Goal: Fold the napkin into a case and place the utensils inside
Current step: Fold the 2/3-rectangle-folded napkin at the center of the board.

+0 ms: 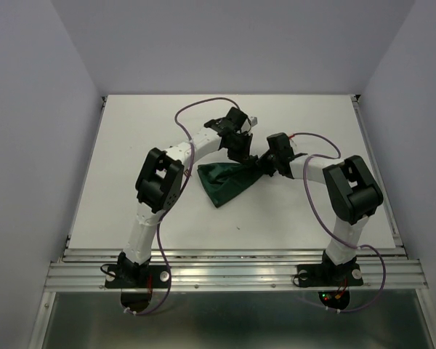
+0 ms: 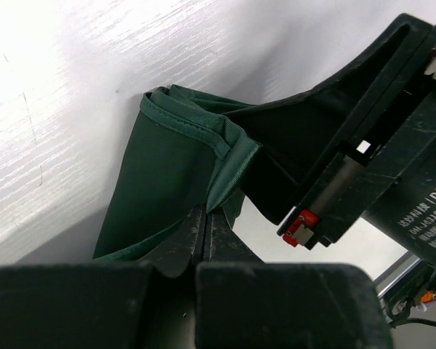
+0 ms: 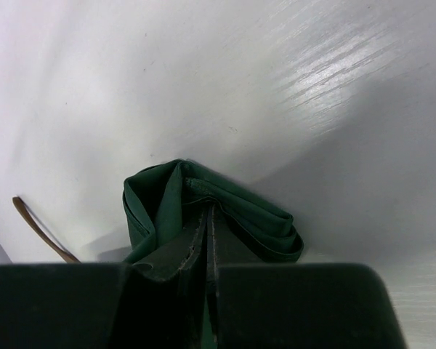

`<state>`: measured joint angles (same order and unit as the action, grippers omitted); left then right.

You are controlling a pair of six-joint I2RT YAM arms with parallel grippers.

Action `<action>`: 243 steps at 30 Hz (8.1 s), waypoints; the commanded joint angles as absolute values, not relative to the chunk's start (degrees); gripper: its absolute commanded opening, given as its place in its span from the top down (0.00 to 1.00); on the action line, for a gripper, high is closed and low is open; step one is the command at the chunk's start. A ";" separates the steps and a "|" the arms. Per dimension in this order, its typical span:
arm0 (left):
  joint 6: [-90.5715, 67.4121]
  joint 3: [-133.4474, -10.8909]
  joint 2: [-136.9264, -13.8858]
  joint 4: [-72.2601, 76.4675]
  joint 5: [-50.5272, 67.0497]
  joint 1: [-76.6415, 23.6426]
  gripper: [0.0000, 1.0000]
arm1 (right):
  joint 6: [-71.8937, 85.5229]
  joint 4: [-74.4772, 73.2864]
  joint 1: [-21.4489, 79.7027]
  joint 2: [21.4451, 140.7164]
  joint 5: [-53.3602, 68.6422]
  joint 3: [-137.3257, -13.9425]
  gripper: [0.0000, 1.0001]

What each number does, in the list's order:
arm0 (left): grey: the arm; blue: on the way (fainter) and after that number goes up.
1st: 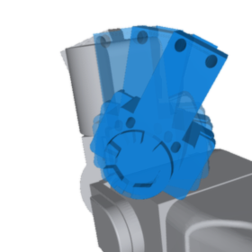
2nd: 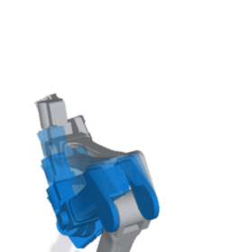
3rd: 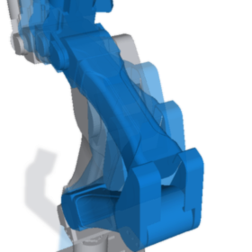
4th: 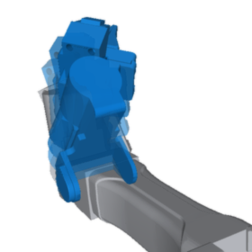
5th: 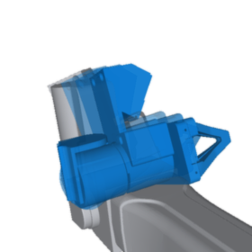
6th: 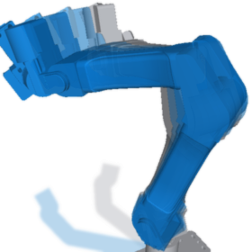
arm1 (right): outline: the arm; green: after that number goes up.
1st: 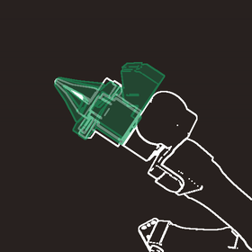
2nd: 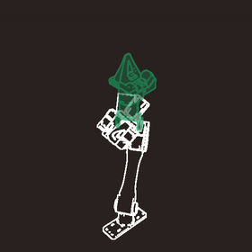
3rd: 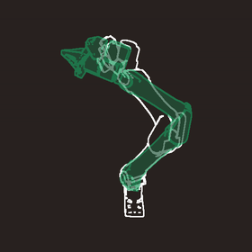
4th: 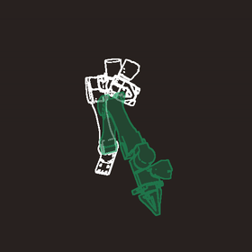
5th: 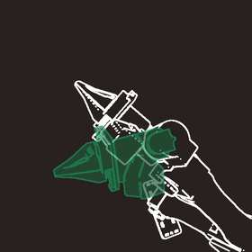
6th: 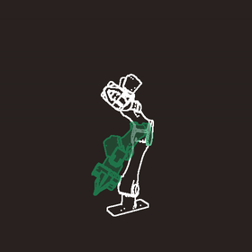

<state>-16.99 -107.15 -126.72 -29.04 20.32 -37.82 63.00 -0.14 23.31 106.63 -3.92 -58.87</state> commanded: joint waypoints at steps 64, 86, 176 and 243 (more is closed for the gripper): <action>-17.67 -102.57 -129.55 -24.87 16.96 -37.71 1.00 | 55.02 2.02 22.85 105.11 4.13 -62.58 0.90; -12.57 -103.80 -119.45 -33.22 8.44 -38.58 0.44 | 55.46 0.18 20.84 109.07 -0.53 -57.39 0.90; -6.76 -72.32 -89.71 -15.11 16.01 -37.26 0.33 | 23.73 -10.02 11.16 118.39 18.46 -72.86 0.86; -10.46 -78.05 -113.38 -9.41 29.36 -41.84 0.73 | 35.85 -8.01 11.16 95.65 3.52 -61.97 0.43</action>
<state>-11.31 -75.79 -113.40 -8.95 29.28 -41.23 34.24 -10.41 11.60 101.47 5.96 -64.79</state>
